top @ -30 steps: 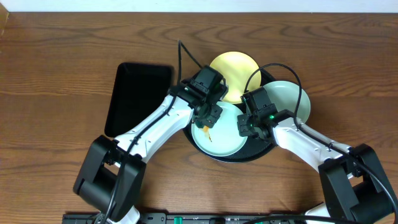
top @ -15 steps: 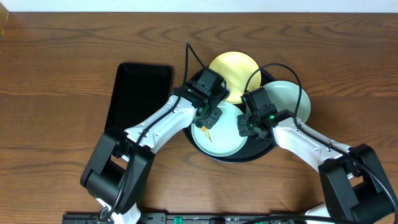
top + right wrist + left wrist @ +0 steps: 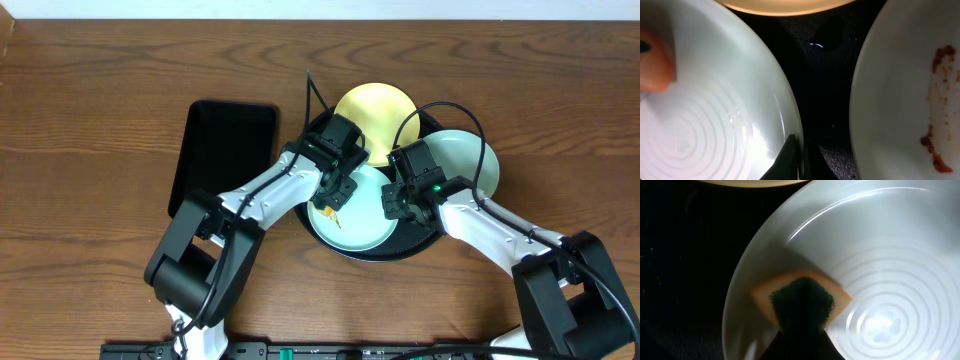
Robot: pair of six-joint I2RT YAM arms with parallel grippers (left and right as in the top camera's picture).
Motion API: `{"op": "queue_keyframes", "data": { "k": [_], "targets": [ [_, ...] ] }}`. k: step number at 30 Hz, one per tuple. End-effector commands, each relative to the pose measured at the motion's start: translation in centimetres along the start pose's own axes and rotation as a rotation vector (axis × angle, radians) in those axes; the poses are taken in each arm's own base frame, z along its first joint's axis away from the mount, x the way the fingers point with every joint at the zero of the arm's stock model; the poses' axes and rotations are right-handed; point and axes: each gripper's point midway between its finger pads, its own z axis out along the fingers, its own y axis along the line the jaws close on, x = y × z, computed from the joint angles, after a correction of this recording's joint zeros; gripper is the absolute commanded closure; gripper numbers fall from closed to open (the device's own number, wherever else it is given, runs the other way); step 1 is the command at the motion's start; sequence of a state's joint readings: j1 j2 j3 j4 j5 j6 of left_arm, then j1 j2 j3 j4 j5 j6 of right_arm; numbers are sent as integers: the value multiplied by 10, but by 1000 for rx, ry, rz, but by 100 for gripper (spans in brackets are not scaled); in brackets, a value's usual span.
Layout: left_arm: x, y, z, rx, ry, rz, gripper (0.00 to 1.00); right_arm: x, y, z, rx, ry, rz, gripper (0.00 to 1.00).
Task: Clean dirty plates on tray and stack at the side
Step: 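Scrub the front pale green plate with the sponge in the left gripper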
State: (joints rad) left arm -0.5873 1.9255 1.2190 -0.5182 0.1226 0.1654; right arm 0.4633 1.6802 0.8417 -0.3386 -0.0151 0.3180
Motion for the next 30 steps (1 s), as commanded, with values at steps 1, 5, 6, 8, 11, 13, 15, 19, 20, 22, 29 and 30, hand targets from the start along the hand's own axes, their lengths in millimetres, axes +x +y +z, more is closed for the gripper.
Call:
{"op": "queue_keyframes", "data": {
  "k": [1,5,6,8,11,13,15,19,20,22,29,30],
  "targets": [
    [10,4,12,-26,41,19,93,6,2,3,1,16,-9,99],
    [14,4,14,-24,52,18,93,6,2,3,1,16,-9,99],
    [16,4,15,-24,57,18,93,6,2,3,1,16,-9,99],
    [20,3,16,-23,65,17,92,6,2,3,0,16,-9,99],
    [28,3,20,-21,84,16,93,6,2,3,1,16,-9,99],
    [31,2,21,-20,93,16,92,6,2,3,1,16,-9,99],
    [39,2,23,-18,109,14,93,6,2,3,1,16,-9,99],
    [50,0,28,-11,131,12,93,6,2,3,1,16,-9,99],
    [53,0,28,-10,138,9,93,6,2,3,1,16,-9,99],
    [54,-5,29,15,139,7,92,6,2,3,1,16,-9,99],
    [54,-15,29,76,138,-14,92,6,2,3,1,17,-9,99],
    [55,-15,28,75,140,-16,93,6,2,3,1,17,-9,99]
  ]
}}
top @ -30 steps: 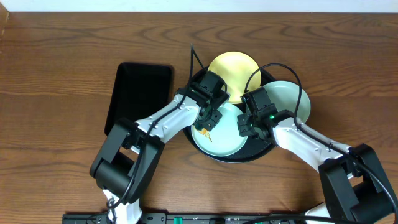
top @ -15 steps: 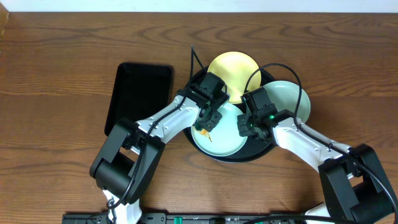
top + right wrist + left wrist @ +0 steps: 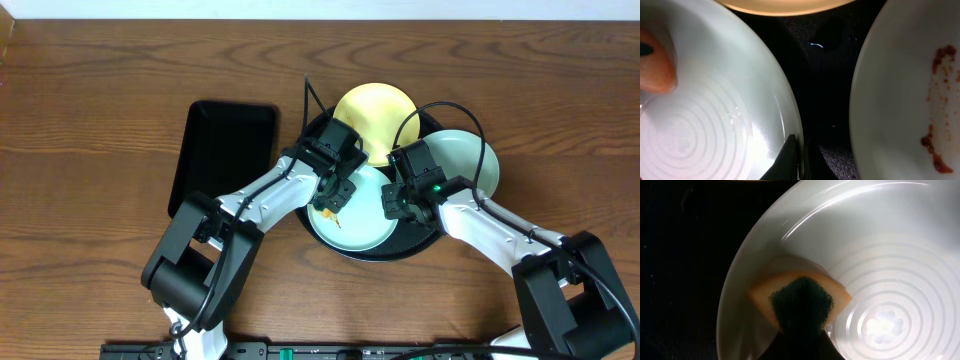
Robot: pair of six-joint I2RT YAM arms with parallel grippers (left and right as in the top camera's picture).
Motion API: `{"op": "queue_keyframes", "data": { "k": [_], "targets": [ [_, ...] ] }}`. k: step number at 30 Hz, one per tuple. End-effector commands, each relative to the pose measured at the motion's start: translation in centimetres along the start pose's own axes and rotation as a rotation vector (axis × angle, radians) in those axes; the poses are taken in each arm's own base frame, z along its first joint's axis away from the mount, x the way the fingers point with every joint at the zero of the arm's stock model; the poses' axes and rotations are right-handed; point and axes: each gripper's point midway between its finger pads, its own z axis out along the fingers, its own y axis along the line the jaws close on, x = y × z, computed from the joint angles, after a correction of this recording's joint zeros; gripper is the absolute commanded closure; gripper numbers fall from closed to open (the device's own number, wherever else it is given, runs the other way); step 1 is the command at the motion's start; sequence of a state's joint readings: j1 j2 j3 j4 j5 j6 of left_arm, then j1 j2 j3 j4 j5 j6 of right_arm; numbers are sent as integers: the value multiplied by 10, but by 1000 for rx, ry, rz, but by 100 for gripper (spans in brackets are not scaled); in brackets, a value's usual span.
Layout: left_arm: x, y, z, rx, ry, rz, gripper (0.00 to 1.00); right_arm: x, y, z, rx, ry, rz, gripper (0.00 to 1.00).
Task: Clean dirty plates on tray and stack at the side
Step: 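Scrub the front pale green plate with the sponge in the left gripper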
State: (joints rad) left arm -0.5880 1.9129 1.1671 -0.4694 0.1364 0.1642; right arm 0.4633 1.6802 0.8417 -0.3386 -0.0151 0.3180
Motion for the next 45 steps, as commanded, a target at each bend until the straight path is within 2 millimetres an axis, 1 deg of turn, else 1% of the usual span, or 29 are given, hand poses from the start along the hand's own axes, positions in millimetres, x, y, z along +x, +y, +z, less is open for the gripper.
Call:
{"op": "queue_keyframes", "data": {
  "k": [1,9,14,20,24,28,31,32,40,45],
  "targets": [
    [48,-12,23,63,152,-19,92,6,2,3,1,17,-9,99],
    [54,-17,22,87,175,-73,93,6,1,3,1,17,-8,99],
    [63,-27,24,137,195,-105,93,6,2,3,1,17,-9,99],
    [76,-27,29,132,215,-166,93,6,2,3,1,17,-9,99],
    [75,-28,30,131,213,-198,92,6,2,3,1,17,-9,99],
    [71,-36,30,171,201,-225,93,6,1,3,2,17,-9,99],
    [71,-41,30,172,202,-218,93,6,1,3,2,17,-9,99],
    [71,-45,30,173,205,-217,92,6,1,3,2,17,-9,99],
    [76,-67,33,183,215,-162,93,6,1,3,2,19,-8,99],
    [83,-76,40,182,211,-207,93,6,1,3,2,19,-8,99]
  ]
}}
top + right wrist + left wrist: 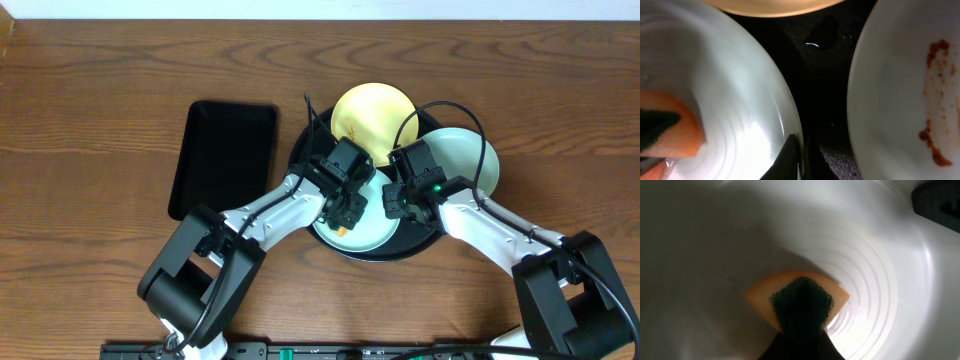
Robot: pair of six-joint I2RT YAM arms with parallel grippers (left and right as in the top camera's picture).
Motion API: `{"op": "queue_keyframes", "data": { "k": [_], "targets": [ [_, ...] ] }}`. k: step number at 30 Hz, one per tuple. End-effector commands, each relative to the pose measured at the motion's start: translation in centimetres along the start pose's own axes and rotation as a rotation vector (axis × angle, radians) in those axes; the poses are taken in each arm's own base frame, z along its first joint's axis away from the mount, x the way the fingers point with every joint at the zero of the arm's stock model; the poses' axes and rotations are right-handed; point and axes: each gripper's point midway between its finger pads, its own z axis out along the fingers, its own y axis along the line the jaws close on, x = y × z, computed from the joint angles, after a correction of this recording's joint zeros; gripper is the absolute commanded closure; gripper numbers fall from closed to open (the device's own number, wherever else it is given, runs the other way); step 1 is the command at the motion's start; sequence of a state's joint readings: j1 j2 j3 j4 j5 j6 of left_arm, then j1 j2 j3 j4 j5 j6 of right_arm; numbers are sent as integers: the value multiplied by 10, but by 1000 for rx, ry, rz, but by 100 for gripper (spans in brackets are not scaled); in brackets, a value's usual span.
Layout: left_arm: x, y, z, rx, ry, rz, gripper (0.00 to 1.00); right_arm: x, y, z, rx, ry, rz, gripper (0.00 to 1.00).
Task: Clean dirty plates on tray and stack at the side
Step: 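Scrub the front pale green plate with the sponge in the left gripper, then return the sponge to the black tray with the left gripper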
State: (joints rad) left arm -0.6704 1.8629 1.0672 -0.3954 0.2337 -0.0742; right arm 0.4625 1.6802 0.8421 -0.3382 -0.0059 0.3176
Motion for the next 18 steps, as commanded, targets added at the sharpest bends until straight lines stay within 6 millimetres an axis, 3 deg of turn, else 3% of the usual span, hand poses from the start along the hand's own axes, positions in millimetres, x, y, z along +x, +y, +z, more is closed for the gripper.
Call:
{"op": "queue_keyframes", "data": {
  "k": [1,6,12,17,18],
  "targets": [
    [73,-11,40,43,221,-75,93,7,3,3,-7,23,-9,99],
    [67,-32,37,162,210,-126,93,7,3,3,-7,23,-9,99],
    [38,-46,17,270,137,-225,92,7,3,3,-6,23,-9,99],
    [-14,-37,-30,314,-44,-263,92,7,3,3,-7,23,-9,99],
    [-50,-23,-72,332,-198,-319,93,7,3,3,-7,23,-9,99]
  ]
}}
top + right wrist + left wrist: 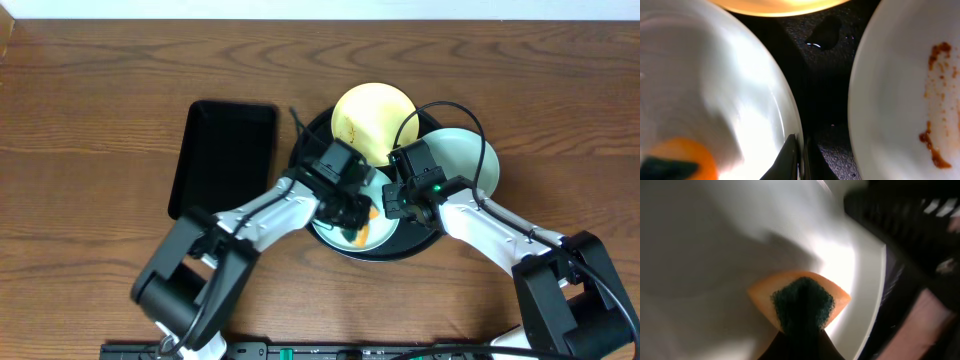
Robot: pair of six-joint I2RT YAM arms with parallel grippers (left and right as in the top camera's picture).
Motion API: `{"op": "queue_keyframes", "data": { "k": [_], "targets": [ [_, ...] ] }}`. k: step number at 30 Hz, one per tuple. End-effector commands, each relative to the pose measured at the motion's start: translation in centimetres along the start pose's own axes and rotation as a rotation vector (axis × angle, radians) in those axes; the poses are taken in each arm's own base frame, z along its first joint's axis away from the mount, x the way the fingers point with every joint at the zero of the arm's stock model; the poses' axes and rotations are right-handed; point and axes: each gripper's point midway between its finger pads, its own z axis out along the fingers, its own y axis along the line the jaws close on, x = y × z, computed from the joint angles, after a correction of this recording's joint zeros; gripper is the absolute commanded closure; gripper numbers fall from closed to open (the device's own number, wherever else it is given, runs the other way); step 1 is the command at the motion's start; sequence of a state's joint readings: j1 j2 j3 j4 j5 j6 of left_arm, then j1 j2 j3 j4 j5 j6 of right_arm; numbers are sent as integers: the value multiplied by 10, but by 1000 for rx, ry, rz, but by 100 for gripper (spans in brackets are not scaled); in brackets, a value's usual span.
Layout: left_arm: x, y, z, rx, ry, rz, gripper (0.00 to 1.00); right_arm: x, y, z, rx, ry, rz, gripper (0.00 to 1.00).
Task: Clean dirty plates on tray and stack at the side
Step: 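Return the sponge to the black tray with the left gripper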
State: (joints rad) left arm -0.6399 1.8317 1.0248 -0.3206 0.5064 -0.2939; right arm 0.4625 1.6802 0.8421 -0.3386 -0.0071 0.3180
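Note:
A pale plate lies at the front of the round black tray. My left gripper is shut on an orange sponge with a dark green pad, pressed on this plate close to its right rim. The sponge shows in the overhead view and at the lower left of the right wrist view. My right gripper is shut on that plate's rim. A second pale plate with red smears sits to the right. A yellow plate lies at the back.
A rectangular black tray lies on the wooden table left of the round tray. A small wet spot shines on the round tray's floor between the plates. Both arms cross over the front plate.
The sponge in my left gripper has shifted from the middle of the front plate to its right side, near the rim that the right gripper holds. The right gripper has stayed put.
The sponge first lay pressed near the front plate's left rim, and about the same a second later. Then it was at the ringed centre, and now it is by the right rim. My right gripper has kept the plate's rim pinched throughout.

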Motion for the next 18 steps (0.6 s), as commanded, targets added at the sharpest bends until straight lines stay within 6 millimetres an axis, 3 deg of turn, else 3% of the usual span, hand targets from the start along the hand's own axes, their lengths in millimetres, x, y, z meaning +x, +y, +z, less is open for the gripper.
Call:
{"op": "queue_keyframes", "data": {
  "k": [1,2,3,5,8,12,18],
  "targets": [
    [-62,-16,-83,103,-272,-96,93,7,3,3,-5,22,-9,99],
    [-72,-18,-100,120,-329,-119,92,7,3,3,-5,22,-9,99],
    [-87,-18,-135,148,-432,-162,92,7,3,3,-5,22,-9,99],
    [-95,-14,-170,165,-521,-205,93,7,3,3,-5,22,-9,99],
    [-97,-3,-200,154,-588,-227,92,7,3,3,-5,22,-9,98],
    [-87,32,-219,77,-605,-257,93,7,3,3,-5,22,-9,90],
    [-57,128,-219,-286,-550,-400,92,7,3,3,-5,23,-9,79]
  ]
}}
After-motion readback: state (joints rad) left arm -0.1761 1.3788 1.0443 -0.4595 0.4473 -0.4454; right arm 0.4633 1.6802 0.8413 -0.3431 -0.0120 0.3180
